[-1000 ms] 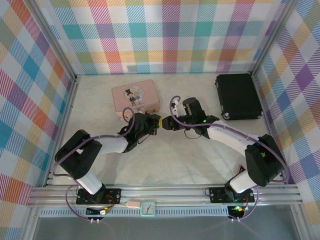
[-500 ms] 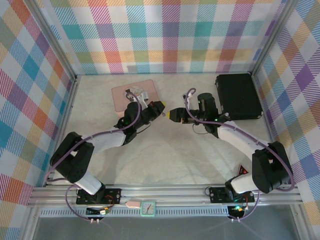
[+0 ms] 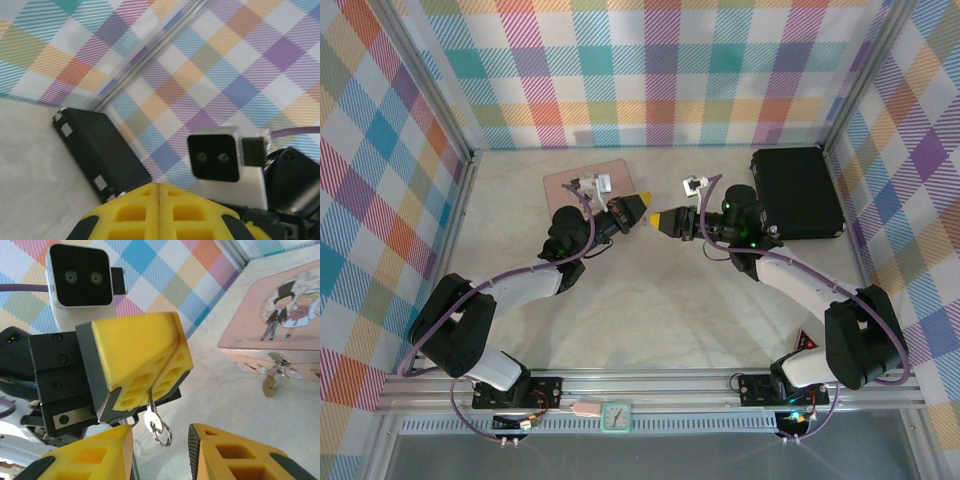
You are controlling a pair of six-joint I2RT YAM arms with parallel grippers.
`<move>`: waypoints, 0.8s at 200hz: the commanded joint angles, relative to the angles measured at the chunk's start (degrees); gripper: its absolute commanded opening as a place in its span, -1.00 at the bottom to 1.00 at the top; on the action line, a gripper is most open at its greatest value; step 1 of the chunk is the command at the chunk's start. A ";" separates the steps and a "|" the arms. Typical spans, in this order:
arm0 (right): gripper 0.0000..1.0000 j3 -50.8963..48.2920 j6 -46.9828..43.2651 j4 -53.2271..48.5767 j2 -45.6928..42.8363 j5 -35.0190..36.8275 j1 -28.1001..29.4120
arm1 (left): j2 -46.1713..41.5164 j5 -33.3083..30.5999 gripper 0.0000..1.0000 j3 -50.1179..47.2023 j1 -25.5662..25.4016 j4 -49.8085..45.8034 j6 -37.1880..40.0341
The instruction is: Unlock the padlock with the key
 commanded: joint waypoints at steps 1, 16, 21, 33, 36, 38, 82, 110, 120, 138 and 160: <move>-0.29 -0.93 1.73 6.79 0.39 -2.94 -0.15 | 1.17 3.03 -1.00 0.30 0.74 7.69 -1.75; -0.27 -1.25 2.75 9.94 0.94 -3.35 -0.15 | 1.80 3.30 -1.00 0.70 0.74 8.72 -2.87; -0.27 -1.31 3.30 11.01 1.28 -3.68 -0.15 | 2.03 3.22 -1.00 0.79 0.74 9.27 -3.20; -0.27 -1.20 4.39 12.70 2.03 -4.36 -0.15 | 2.56 3.06 -1.00 0.82 0.75 10.22 -3.94; -0.27 -1.18 4.54 13.07 2.22 -4.46 -0.09 | 2.61 3.03 -1.00 0.92 0.74 10.29 -4.04; -0.27 -1.22 4.63 13.26 2.34 -4.42 -0.14 | 2.68 3.04 -1.00 0.91 0.74 10.32 -4.09; -0.30 -0.57 6.47 15.53 5.07 -5.55 0.02 | 3.56 2.30 -1.00 0.70 0.65 11.99 -5.56; -0.32 -0.61 7.04 16.32 6.05 -5.62 0.16 | 3.67 2.10 -1.00 0.66 0.65 12.48 -5.92; -0.35 -0.45 7.34 16.63 6.31 -5.74 0.22 | 3.67 1.99 -1.00 0.61 0.65 12.70 -6.09; -0.46 -0.12 7.63 17.04 6.71 -6.07 0.29 | 3.78 1.99 -1.00 0.64 0.65 12.95 -6.44; -0.57 0.00 8.46 18.33 7.22 -6.41 0.42 | 4.35 1.80 -1.00 0.37 0.56 13.58 -6.90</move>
